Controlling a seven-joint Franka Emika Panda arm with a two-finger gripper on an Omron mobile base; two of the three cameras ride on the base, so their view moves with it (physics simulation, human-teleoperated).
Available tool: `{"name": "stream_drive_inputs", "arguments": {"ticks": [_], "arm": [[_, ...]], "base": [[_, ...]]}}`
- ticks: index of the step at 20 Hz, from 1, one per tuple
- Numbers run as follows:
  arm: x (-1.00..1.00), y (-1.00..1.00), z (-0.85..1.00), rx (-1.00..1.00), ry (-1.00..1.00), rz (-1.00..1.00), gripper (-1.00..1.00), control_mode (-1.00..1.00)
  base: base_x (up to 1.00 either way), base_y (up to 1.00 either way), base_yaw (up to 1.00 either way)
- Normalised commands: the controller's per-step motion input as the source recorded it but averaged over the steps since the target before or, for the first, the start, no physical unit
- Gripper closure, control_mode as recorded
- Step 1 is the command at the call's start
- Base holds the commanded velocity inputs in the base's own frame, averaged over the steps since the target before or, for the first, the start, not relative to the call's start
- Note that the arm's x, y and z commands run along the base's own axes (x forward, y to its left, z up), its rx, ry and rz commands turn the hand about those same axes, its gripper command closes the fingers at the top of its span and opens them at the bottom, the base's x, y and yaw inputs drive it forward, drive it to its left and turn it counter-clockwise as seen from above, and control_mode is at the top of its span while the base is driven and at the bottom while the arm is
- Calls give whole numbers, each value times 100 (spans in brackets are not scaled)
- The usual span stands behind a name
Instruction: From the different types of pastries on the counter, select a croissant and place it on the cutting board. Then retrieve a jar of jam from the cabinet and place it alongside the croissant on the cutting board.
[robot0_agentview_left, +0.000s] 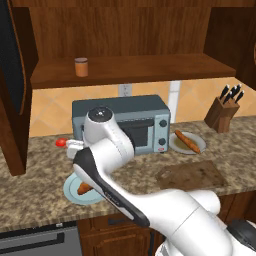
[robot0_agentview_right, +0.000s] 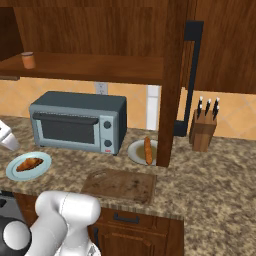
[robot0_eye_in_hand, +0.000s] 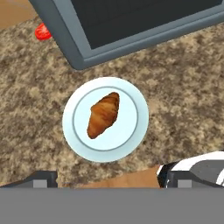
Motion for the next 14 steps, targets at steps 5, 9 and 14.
{"name": "stream_drive_inputs", "arguments": {"ticks": [5, 9, 14], "arm": [[34, 30, -7, 14, 0, -1, -100, -100], [13, 2, -30, 4, 0, -1, -100, -100], [0, 0, -50, -3, 0, 0, -100, -100]], "base": [[0, 0, 0], [0, 0, 0], [0, 0, 0]]}}
